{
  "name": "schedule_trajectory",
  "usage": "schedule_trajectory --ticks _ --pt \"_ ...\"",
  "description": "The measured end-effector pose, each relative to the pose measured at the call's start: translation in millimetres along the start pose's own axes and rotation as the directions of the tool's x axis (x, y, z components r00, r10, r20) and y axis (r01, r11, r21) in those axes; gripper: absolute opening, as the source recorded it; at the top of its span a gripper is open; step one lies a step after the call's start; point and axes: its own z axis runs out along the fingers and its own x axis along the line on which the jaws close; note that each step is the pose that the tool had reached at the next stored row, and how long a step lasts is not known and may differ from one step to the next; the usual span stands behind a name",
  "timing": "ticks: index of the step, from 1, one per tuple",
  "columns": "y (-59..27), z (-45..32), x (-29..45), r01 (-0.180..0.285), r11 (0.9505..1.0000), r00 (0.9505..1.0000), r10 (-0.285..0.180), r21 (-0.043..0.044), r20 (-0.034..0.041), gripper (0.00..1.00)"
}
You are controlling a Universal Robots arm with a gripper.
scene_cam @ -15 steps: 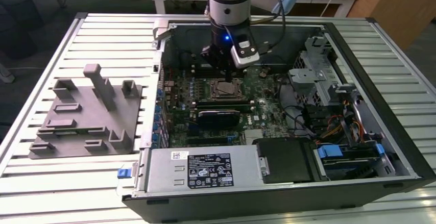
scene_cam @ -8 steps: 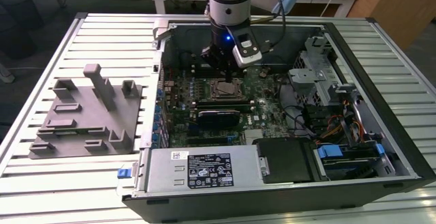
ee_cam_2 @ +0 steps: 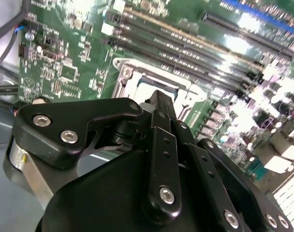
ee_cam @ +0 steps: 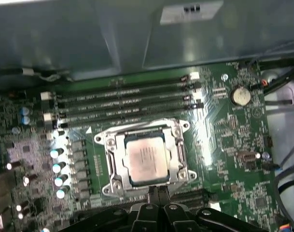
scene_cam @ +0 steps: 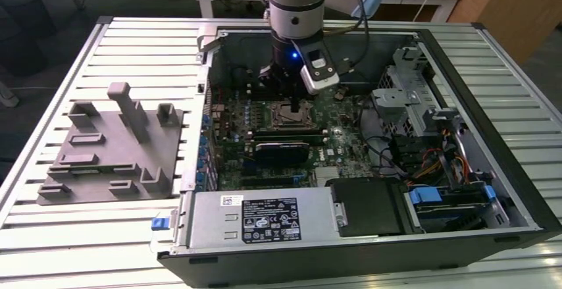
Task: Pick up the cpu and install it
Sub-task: 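Install the second cpu locking lever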
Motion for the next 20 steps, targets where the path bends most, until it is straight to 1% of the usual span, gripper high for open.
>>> schedule_trajectory --ticks 6,11,13,17,20 --pt "-11.3 0.6 -1.4 0.002 1.0000 1.0000 -0.002 -0.0020 -0.0002 0.11" --pt "-16.5 2.2 -1.7 0.011 0.9999 0.9999 -0.011 -0.0055 -0.0009 0.11" --pt "-18.8 3.2 -0.8 0.015 0.9999 0.9999 -0.015 -0.0091 -0.0014 0.11" --pt "-23.0 4.8 4.2 0.018 0.9996 0.9998 -0.018 -0.0211 -0.0031 0.11" --pt "-23.8 5.2 6.4 0.018 0.9996 0.9998 -0.018 -0.0237 -0.0035 0.11"
